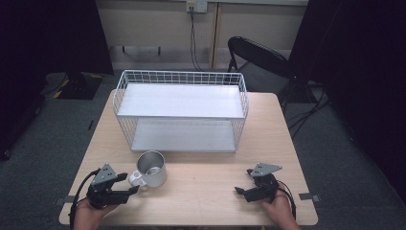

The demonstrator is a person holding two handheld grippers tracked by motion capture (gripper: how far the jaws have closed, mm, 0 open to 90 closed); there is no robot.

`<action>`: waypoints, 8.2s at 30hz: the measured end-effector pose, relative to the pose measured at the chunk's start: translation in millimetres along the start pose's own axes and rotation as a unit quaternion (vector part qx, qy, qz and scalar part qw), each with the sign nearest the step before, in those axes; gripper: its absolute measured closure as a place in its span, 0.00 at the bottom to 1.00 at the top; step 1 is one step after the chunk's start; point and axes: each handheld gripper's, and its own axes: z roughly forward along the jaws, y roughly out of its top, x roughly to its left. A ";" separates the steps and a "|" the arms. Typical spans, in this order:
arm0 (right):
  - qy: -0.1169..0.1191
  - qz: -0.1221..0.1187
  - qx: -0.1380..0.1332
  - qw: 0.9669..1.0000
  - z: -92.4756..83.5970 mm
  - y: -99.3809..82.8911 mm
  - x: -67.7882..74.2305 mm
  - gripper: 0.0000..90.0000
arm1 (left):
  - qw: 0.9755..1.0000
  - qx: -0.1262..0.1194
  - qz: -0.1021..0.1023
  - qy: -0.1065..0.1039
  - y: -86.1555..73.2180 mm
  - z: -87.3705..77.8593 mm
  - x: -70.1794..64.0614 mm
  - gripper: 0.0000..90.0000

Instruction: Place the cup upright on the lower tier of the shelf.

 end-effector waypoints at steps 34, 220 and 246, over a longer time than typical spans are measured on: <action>-0.001 0.000 0.000 1.000 -0.3 -0.3 0.1 0.15 | 1.000 -0.002 0.015 -0.003 13.6 -2.1 -2.3 0.67; -0.005 0.003 -0.001 1.000 -0.9 -0.9 0.7 0.15 | 0.988 -0.098 -0.003 0.116 107.8 76.8 -7.0 0.80; -0.005 0.004 -0.001 1.000 -1.0 -1.0 0.8 0.15 | 0.987 -0.097 -0.003 0.130 115.1 99.2 -8.0 0.80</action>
